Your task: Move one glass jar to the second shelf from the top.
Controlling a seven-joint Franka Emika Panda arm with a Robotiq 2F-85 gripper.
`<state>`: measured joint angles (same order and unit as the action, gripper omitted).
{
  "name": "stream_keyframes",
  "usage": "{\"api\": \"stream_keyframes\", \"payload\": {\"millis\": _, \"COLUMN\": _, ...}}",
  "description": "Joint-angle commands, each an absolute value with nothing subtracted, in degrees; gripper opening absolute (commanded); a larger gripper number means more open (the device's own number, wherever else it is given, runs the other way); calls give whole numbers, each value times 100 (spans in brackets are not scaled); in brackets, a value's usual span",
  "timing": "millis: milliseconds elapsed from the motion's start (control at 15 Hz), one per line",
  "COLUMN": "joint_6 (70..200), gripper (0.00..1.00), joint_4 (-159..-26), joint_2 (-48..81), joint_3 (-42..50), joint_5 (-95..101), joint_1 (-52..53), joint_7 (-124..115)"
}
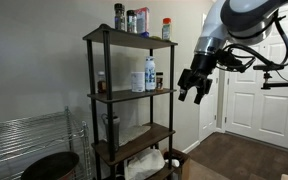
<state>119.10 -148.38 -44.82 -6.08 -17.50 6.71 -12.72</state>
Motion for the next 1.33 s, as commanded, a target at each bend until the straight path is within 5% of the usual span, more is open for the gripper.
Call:
{"api": "stream_keyframes", "payload": {"millis": 0, "joint_6": 12273, "gripper": 100, "joint_4": -14765, "joint_2": -5054, "joint_3": -644, "joint_5": -1722, "joint_1": 417, "joint_7": -1457}}
{"api": "stream_keyframes", "payload": {"millis": 1267, "joint_6": 14989, "gripper": 100, "joint_4": -14418, "joint_2": -6156, "joint_3": -1345, "joint_5": -844, "joint_1": -736, "joint_7": -1943}}
